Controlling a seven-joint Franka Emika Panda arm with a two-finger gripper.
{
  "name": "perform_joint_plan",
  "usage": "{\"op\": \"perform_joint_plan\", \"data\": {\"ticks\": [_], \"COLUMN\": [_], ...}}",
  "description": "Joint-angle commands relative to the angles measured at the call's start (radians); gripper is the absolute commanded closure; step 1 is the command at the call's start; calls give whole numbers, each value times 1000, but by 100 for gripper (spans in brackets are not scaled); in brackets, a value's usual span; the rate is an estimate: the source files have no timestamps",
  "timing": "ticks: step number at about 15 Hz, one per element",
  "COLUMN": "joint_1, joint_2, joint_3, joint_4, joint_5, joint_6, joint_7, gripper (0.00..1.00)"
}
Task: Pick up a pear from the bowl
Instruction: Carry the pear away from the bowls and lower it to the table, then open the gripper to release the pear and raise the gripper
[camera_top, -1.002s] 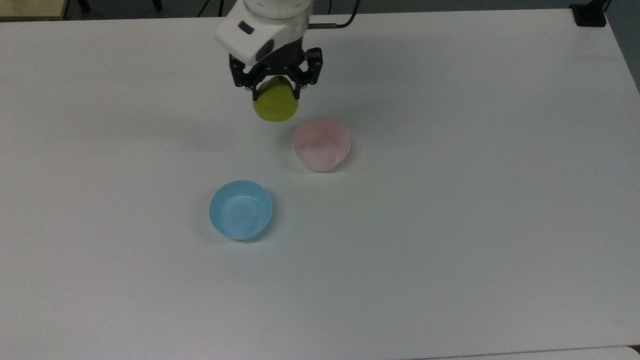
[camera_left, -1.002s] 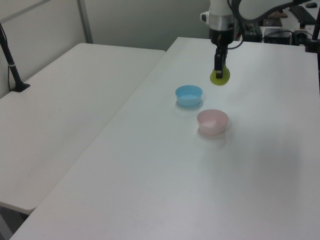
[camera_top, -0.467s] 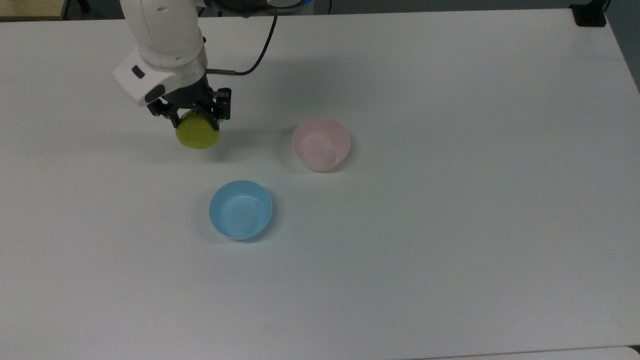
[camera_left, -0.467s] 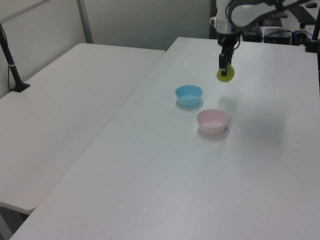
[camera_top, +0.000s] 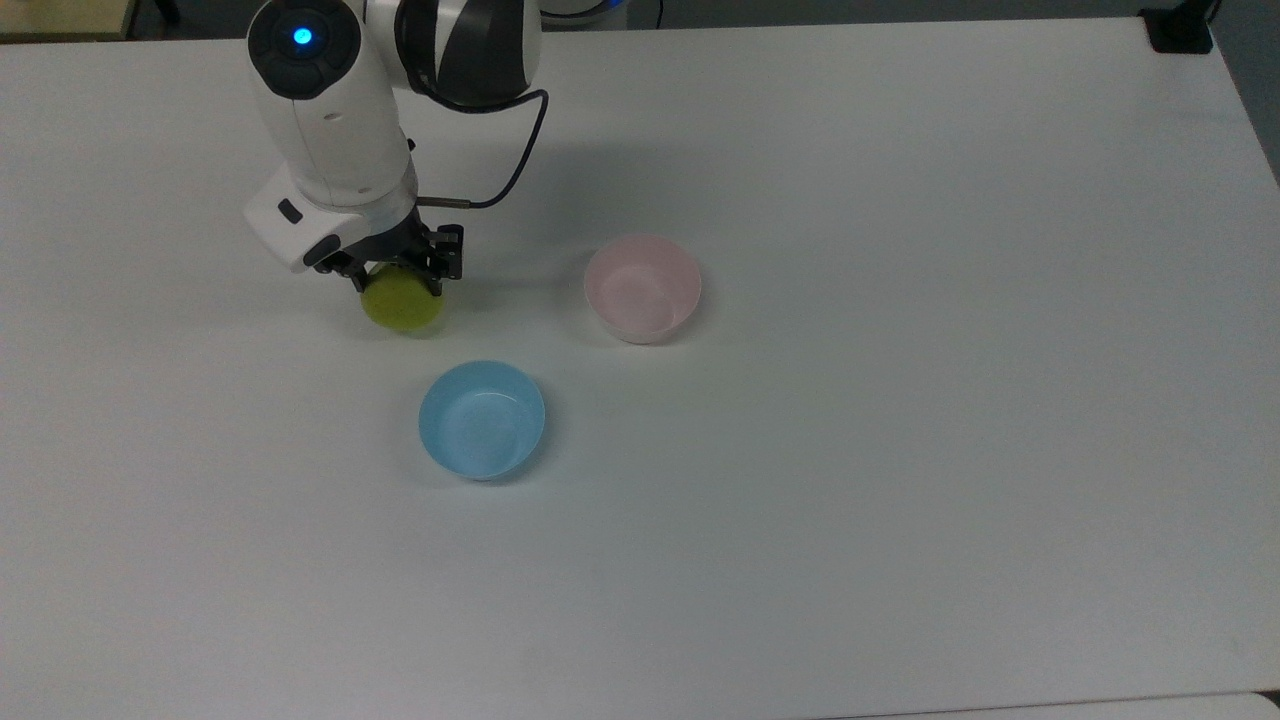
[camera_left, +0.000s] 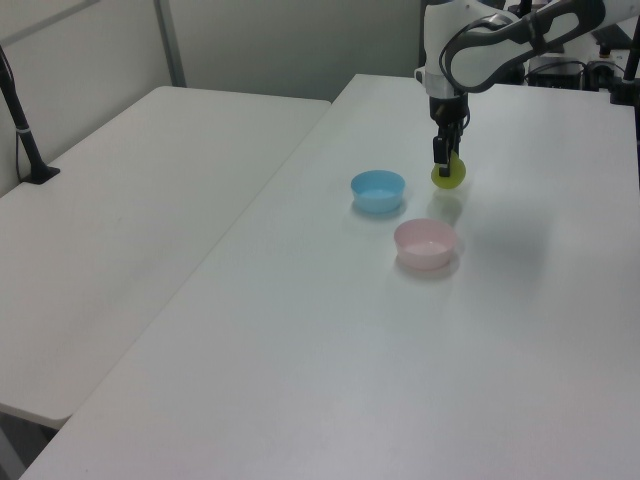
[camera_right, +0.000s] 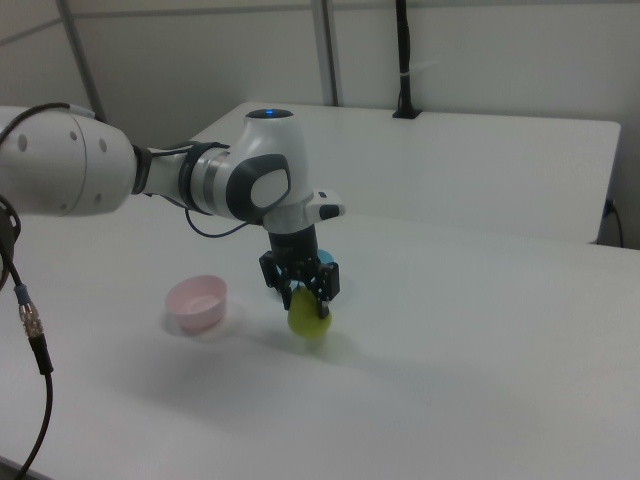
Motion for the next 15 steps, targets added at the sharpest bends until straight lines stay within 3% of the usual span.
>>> {"op": "perform_joint_plan", "data": {"ticks": [1,4,9,12,15], "joint_1": [2,2,8,16,73], "joint_2": [-15,-17,-89,-150,-196], "joint_3": [0,0,0,12,14], "joint_4": [-44,-50,-41,2,52], "joint_5": [-12,-16,-29,-23,-15], "joint_6": [56,54,22,-79,-174], "joint_7": [-14,-12,0,1,62], "gripper": [34,0,0,0,0]}}
